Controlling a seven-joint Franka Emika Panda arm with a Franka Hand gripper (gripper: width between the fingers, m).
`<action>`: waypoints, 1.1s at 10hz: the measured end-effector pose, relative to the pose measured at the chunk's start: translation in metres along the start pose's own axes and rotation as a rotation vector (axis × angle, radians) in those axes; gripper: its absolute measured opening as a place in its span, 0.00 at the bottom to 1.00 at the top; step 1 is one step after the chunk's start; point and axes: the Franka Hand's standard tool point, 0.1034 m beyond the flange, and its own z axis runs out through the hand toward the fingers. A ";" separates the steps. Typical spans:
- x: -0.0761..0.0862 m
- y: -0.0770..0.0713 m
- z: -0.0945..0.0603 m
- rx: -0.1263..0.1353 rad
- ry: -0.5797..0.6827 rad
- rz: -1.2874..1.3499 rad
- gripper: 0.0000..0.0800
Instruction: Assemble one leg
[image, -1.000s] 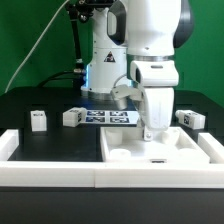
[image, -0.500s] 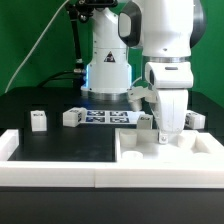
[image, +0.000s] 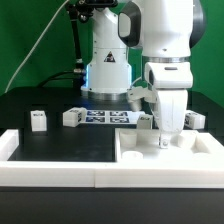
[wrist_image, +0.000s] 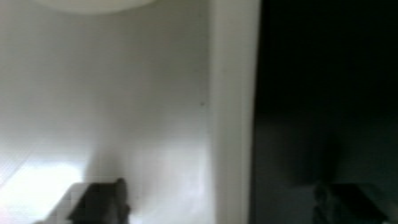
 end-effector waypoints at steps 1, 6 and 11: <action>0.000 0.000 0.000 0.000 0.000 0.000 0.78; 0.000 0.000 0.000 -0.001 0.000 0.001 0.81; 0.020 -0.034 -0.049 -0.032 -0.013 0.098 0.81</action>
Offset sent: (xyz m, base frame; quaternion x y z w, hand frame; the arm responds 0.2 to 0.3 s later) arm 0.0000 0.0000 0.0000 0.0000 0.0000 0.0000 1.0000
